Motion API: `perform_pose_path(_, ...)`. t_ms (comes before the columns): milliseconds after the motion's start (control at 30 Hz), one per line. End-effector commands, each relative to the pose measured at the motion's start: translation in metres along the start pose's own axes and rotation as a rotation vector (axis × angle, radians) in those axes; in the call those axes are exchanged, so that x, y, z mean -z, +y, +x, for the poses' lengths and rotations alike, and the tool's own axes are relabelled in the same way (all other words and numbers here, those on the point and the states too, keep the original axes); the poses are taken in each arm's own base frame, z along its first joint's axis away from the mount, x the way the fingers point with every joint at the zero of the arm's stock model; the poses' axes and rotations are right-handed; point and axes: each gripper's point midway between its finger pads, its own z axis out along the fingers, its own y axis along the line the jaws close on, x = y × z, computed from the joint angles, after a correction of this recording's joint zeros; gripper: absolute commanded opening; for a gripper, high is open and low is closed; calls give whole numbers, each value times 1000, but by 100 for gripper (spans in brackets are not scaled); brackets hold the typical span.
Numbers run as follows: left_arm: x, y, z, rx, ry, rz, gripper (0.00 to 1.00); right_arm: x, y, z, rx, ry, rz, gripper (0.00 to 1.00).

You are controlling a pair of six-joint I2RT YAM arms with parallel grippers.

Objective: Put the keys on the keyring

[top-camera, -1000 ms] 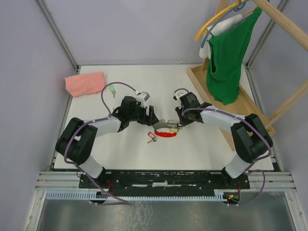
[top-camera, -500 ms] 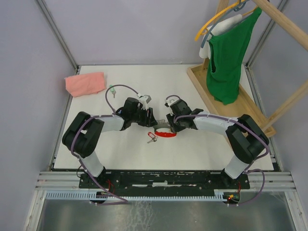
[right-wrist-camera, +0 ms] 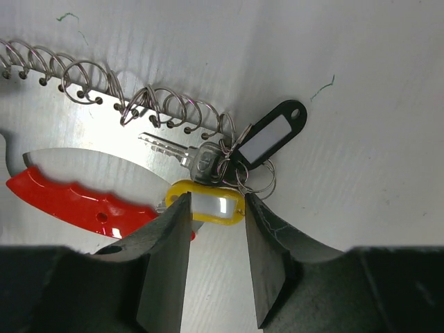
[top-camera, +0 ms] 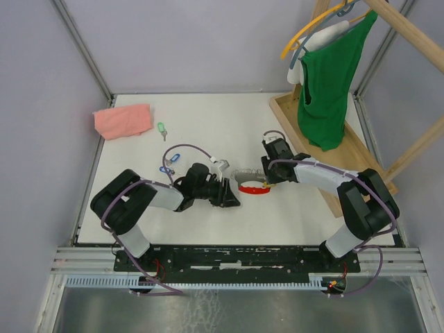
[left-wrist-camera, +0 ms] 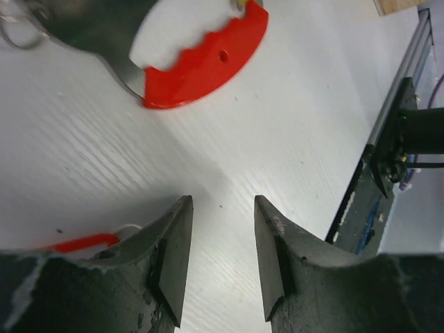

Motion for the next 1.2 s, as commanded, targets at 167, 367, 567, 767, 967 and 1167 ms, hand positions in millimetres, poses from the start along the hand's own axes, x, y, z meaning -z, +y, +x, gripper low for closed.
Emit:
perform_pose_path(167,21,-18,-41,-88,-137,-67,57,15,-12,-47,-104,-171,34,44)
perform_pose_path(367,27,-6,-65,-147,-171,-147,60,5,-18,-62,-187,-230,58,37)
perform_pose_path(567,25,-2,-69,-160,-167,-166,61,-11,-17,-61,-217,-219,72,33)
perform_pose_path(767,27,4,-70,-172,-161,-192,61,-21,-14,-51,-229,-185,60,31)
perform_pose_path(967,32,6,-78,-188,-180,-197,62,-18,-5,-54,-189,-185,10,11)
perform_pose_path(1167,43,9,-99,-216,-239,-184,65,9,13,-79,-52,-236,-111,1)
